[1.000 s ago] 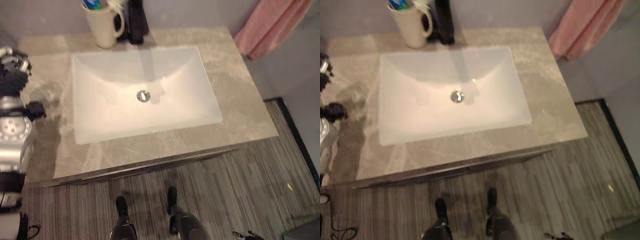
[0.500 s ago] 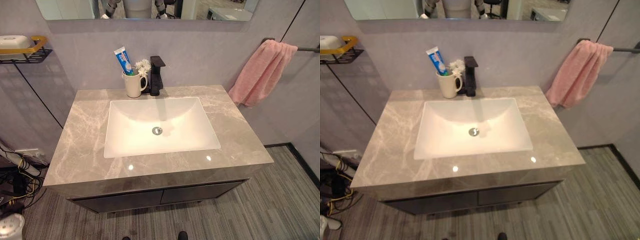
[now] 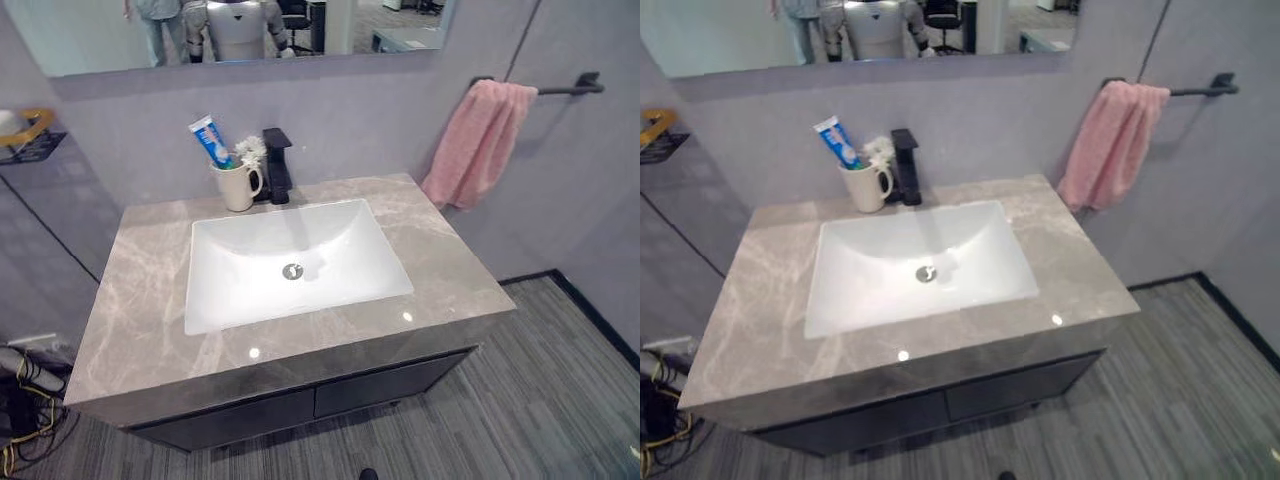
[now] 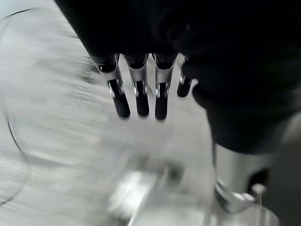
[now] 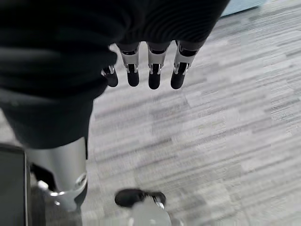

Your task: Put brush and paste in cup on sink, flatten towel.

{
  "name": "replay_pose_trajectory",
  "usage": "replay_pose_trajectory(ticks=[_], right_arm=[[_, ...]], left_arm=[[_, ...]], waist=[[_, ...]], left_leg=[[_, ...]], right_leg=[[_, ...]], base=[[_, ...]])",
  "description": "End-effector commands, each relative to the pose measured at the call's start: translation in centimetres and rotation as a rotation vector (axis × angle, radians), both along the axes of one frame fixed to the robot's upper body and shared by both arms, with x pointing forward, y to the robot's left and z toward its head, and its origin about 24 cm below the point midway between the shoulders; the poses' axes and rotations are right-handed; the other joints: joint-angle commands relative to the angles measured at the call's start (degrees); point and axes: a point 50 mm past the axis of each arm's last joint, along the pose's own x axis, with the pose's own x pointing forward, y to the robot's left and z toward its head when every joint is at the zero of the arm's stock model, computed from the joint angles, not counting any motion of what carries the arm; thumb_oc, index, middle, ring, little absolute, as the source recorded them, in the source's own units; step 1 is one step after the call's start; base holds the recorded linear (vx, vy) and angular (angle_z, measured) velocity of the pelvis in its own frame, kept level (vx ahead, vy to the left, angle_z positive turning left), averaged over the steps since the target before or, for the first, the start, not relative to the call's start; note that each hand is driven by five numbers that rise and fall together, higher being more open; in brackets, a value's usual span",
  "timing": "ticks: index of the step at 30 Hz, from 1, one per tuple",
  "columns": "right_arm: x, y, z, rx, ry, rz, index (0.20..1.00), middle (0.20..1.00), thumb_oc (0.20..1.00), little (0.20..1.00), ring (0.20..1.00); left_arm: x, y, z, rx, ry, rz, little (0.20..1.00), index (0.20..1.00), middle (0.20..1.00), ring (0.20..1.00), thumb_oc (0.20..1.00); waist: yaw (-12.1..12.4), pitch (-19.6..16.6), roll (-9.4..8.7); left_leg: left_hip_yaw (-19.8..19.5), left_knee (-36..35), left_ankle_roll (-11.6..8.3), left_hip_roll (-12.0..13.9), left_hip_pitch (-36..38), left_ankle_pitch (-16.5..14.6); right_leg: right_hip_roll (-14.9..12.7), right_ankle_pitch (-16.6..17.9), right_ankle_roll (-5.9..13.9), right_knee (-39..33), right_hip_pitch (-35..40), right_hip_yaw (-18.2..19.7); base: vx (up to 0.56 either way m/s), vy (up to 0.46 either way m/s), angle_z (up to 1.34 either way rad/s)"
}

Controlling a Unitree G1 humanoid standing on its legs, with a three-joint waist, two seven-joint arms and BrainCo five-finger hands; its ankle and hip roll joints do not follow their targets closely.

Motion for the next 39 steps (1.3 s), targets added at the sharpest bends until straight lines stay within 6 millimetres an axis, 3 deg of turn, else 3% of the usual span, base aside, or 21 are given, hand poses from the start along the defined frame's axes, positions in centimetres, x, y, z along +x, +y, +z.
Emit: replay_pose_trajectory(ticks=[1, 3, 4, 7, 10, 11, 12, 14, 17, 22, 24, 25, 26, 28, 31, 33, 36, 37, 39], right_arm=[[2.0, -0.2, 0.1, -0.016, 0.015, 0.081, 1.000, 1.000, 1.000, 1.000, 1.000], [2.4, -0.4, 0.2, -0.033, 0.021, 0.106, 1.000, 1.000, 1.000, 1.000, 1.000], [2.4, -0.4, 0.2, -0.033, 0.021, 0.106, 1.000, 1.000, 1.000, 1.000, 1.000], [3.7, -0.2, 0.2, -0.044, -0.020, 0.098, 1.000, 1.000, 1.000, 1.000, 1.000], [4.5, 0.4, 0.1, -0.019, -0.108, -0.008, 1.000, 1.000, 1.000, 1.000, 1.000], [3.7, 0.5, -0.1, 0.003, -0.104, -0.073, 1.000, 1.000, 1.000, 1.000, 1.000], [3.2, 0.4, -0.1, -0.004, -0.072, -0.056, 1.000, 1.000, 1.000, 1.000, 1.000], [3.0, 0.2, 0.0, -0.012, -0.051, -0.036, 1.000, 1.000, 1.000, 1.000, 1.000], [1.3, -1.1, 0.4, -0.047, 0.031, -0.056, 1.000, 1.000, 1.000, 1.000, 1.000], [1.9, -2.8, 1.2, -0.092, -0.009, -0.139, 1.000, 1.000, 1.000, 1.000, 1.000], [2.7, -3.1, 1.5, -0.106, -0.030, -0.138, 1.000, 1.000, 1.000, 1.000, 1.000], [3.0, -3.4, 1.6, -0.116, -0.037, -0.128, 1.000, 1.000, 1.000, 1.000, 1.000], [3.0, -3.3, 1.6, -0.116, -0.037, -0.128, 1.000, 1.000, 1.000, 1.000, 1.000], [3.5, -3.5, 1.8, -0.130, -0.050, -0.092, 1.000, 1.000, 1.000, 1.000, 1.000], [4.1, -3.0, 1.6, -0.131, -0.049, -0.020, 1.000, 1.000, 1.000, 1.000, 1.000], [5.5, -2.6, 1.5, -0.124, -0.102, 0.020, 1.000, 1.000, 1.000, 1.000, 1.000], [7.3, -2.2, 1.7, -0.122, -0.178, 0.030, 1.000, 1.000, 1.000, 1.000, 1.000], [8.9, -1.3, 1.7, -0.109, -0.210, 0.096, 1.000, 1.000, 1.000, 1.000, 1.000], [9.0, -1.0, 1.5, -0.100, -0.210, 0.111, 1.000, 1.000, 1.000, 1.000, 1.000]], left_arm=[[7.4, 0.4, 0.4, 0.005, -0.177, -0.402, 1.000, 1.000, 1.000, 1.000, 1.000], [10.2, -0.3, 0.9, 0.040, -0.249, -0.600, 1.000, 1.000, 1.000, 1.000, 1.000], [10.2, -0.3, 0.9, 0.040, -0.248, -0.600, 1.000, 1.000, 1.000, 1.000, 1.000], [13.9, -0.4, 1.9, 0.100, -0.352, -0.718, 1.000, 1.000, 1.000, 1.000, 1.000], [14.3, -0.6, 1.9, 0.095, -0.334, -0.798, 1.000, 1.000, 1.000, 1.000, 1.000], [13.8, -1.6, 1.6, 0.058, -0.282, -1.030, 1.000, 1.000, 1.000, 1.000, 1.000], [14.1, -2.0, 1.7, 0.054, -0.283, -1.130, 1.000, 1.000, 1.000, 1.000, 1.000], [14.2, -2.3, 1.7, 0.045, -0.274, -1.196, 1.000, 1.000, 1.000, 1.000, 1.000], [15.9, -2.3, 2.3, 0.081, -0.304, -1.268, 1.000, 1.000, 1.000, 1.000, 1.000], [16.9, -3.1, 2.5, 0.086, -0.327, -1.289, 1.000, 1.000, 1.000, 1.000, 1.000], [17.0, -3.4, 2.5, 0.089, -0.330, -1.307, 1.000, 1.000, 1.000, 1.000, 1.000], [17.1, -3.4, 2.6, 0.089, -0.332, -1.300, 1.000, 1.000, 1.000, 1.000, 1.000], [17.1, -3.4, 2.6, 0.089, -0.332, -1.300, 1.000, 1.000, 1.000, 1.000, 1.000], [17.5, -3.7, 2.7, 0.088, -0.337, -1.315, 1.000, 1.000, 1.000, 1.000, 1.000], [18.5, -3.3, 3.2, 0.113, -0.370, -1.316, 1.000, 1.000, 1.000, 1.000, 1.000], [19.3, -2.9, 3.6, 0.141, -0.397, -1.307, 1.000, 1.000, 1.000, 1.000, 1.000], [19.5, -2.3, 3.8, 0.162, -0.402, -1.275, 1.000, 1.000, 1.000, 1.000, 1.000], [18.9, -1.4, 3.6, 0.178, -0.366, -1.255, 1.000, 1.000, 1.000, 1.000, 1.000], [18.7, -1.1, 3.5, 0.184, -0.353, -1.242, 1.000, 1.000, 1.000, 1.000, 1.000]], waist=[[-1.6, 0.0, -4.73], [-1.7, 0.3, -4.72], [-1.7, 0.3, -4.73], [-2.3, 0.8, -4.22], [-3.3, 1.3, -3.85], [-5.0, 1.7, -3.26], [-5.2, 2.3, -3.01], [-5.7, 2.5, -2.85], [-7.0, 4.2, -1.80], [-8.5, 5.6, -0.95], [-8.2, 6.1, -0.74], [-7.4, 6.8, -0.40], [-7.4, 6.7, -0.41], [-6.3, 8.0, 0.76], [-5.2, 7.3, 1.29], [-4.1, 7.1, 1.13], [-3.2, 6.9, 0.76], [-2.1, 6.8, 0.15], [-2.1, 6.9, 0.01]], left_leg=[[-11.7, 1.7, 0.24, -2.1, -3.4, 1.3], [-13.9, 3.1, 0.76, -3.6, -3.7, -0.3], [-13.9, 3.2, 0.77, -3.7, -3.7, -0.3], [-13.9, 3.2, 1.59, -5.0, -3.2, -1.4], [-11.4, 3.3, 2.30, -5.6, -2.1, -2.2], [-8.7, 3.9, 3.54, -7.0, -1.4, -3.8], [-7.8, 4.9, 4.09, -7.8, -1.0, -5.1], [-7.3, 5.6, 4.49, -8.5, -1.5, -5.3], [-4.6, 8.7, 6.14, -10.6, -2.9, -7.5], [0.5, 8.8, 7.67, -12.1, -2.7, -9.0], [3.2, 8.0, 7.82, -11.8, -2.0, -9.0], [5.0, 7.5, 7.57, -11.1, -1.6, -8.8], [5.0, 7.5, 7.57, -11.1, -1.6, -8.8], [8.7, 5.9, 7.52, -9.7, -1.9, -7.1], [10.5, 2.8, 7.57, -9.2, -1.1, -5.5], [12.3, 2.5, 7.52, -8.9, -1.3, -4.8], [14.7, 3.4, 7.36, -8.4, -1.8, -4.6], [18.7, 4.1, 6.68, -7.1, -2.0, -4.3], [19.4, 4.3, 6.45, -6.7, -1.9, -4.0]], right_leg=[[-2.3, -3.1, 0.45, 2.0, 1.0, 3.3], [-2.5, -2.9, 0.60, 2.1, 0.9, 4.3], [-2.5, -2.9, 0.60, 2.1, 0.9, 4.3], [-3.5, -2.6, 1.49, 2.9, 0.4, 5.3], [-4.7, -2.2, 2.43, 3.6, -0.2, 6.5], [-5.6, -1.2, 3.54, 4.6, -1.8, 9.1], [-5.9, -0.8, 4.09, 5.1, -2.4, 10.5], [-6.4, -0.1, 4.43, 5.1, -3.3, 11.5], [-8.1, 1.3, 5.63, 6.7, -6.3, 14.5], [-9.7, 6.0, 8.26, 5.3, -9.9, 18.3], [-10.4, 7.2, 8.61, 4.8, -11.5, 16.5], [-11.8, 7.5, 8.22, 5.1, -12.7, 11.3], [-11.8, 7.5, 8.22, 5.1, -12.7, 11.3], [-12.6, 2.6, 5.77, 10.9, -12.5, -2.9], [-8.7, -2.3, 5.22, 16.3, -9.7, -2.5], [-7.7, -4.9, 4.36, 17.4, -7.4, -5.0], [-7.6, -6.1, 3.74, 17.2, -5.5, -8.1], [-8.2, -5.5, 3.65, 15.2, -4.7, -12.9], [-7.8, -5.5, 3.57, 15.8, -5.2, -11.9]], base=[[-0.01, 0.019, -0.46], [-0.01, 0.044, -0.37], [-0.02, 0.059, -0.21], [-0.05, 0.141, -0.16], [-0.07, 0.205, -0.25], [-0.08, 0.313, -0.29], [-0.07, 0.257, -0.26], [-0.08, 0.179, -0.55], [-0.09, 0.236, -0.70], [-0.06, 0.204, -0.51], [-0.07, 0.062, -1.23], [-0.06, 0.015, -1.55], [-0.10, 0.026, -1.30], [-0.20, 0.055, -1.01], [-0.10, -0.001, -0.95], [-0.10, -0.090, -0.47], [-0.11, -0.129, -0.85], [-0.09, -0.183, -1.38], [-0.02, -0.170, -1.48]])
